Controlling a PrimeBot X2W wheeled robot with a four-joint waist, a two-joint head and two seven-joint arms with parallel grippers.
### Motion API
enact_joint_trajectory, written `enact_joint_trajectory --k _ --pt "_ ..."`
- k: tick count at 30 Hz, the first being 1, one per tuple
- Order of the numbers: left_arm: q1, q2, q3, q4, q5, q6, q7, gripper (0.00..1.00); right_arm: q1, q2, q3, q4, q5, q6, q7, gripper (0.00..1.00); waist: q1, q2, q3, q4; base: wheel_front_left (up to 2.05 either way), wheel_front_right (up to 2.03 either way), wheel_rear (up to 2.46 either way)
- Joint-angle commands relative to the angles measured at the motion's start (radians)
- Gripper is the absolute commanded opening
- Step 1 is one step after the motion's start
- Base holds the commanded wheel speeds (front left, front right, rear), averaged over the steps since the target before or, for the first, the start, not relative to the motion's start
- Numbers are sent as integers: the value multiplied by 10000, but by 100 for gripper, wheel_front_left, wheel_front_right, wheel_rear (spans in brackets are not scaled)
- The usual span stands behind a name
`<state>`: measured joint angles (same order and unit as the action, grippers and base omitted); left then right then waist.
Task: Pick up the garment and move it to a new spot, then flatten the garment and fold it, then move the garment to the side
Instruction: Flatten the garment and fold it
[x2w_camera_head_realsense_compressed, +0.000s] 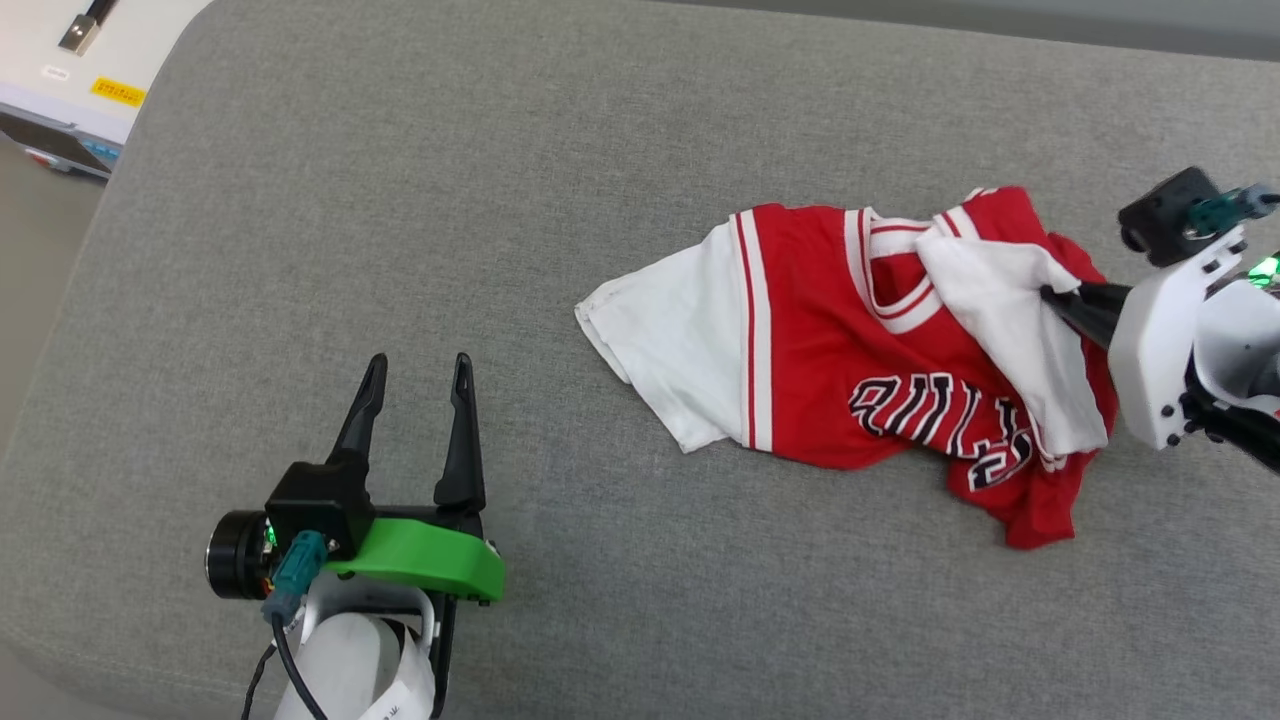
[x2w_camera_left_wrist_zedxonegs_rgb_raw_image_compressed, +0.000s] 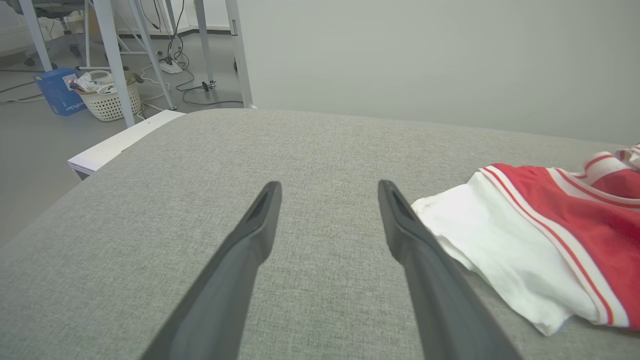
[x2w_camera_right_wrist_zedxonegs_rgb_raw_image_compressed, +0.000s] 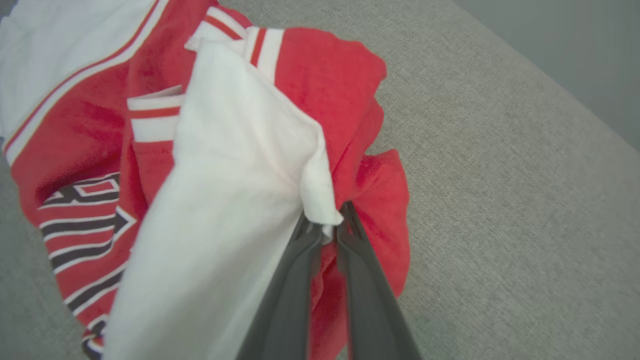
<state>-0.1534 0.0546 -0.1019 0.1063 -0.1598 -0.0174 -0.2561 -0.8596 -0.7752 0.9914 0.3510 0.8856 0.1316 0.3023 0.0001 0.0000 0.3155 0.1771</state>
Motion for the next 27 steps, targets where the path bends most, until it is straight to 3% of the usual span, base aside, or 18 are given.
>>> enact_joint_trajectory --k 1,10,18,20,21,27 --pt "53 -42 26 14 -28 59 -57 100 57 -185 -270 35 382 -9 -427 0 -1 0 -332 -322 0 0 0" --pt "264 -43 21 9 -104 102 -57 100 2407 -1057 -1690 1051 2691 -9 -1615 0 -1 0 -441 -653 0 0 0" --pt "238 -43 180 129 -4 30 -57 100 3365 -536 -2159 2751 2918 -9 -2380 0 -1 0 -343 -700 0 0 0" --pt "241 -43 345 174 76 -31 -57 100 3307 -298 -2376 2962 2813 -9 -2942 52 -1 0 -434 -785 0 0 0" --pt "235 -43 441 189 126 -69 -57 100 3262 -213 -2471 3060 2667 -9 -3287 100 -1 0 -508 -825 0 0 0" --pt "164 39 958 213 379 -336 -57 100 3020 55 -3121 3516 1272 -9 -5195 100 -1 0 -1032 -1162 0 0 0"
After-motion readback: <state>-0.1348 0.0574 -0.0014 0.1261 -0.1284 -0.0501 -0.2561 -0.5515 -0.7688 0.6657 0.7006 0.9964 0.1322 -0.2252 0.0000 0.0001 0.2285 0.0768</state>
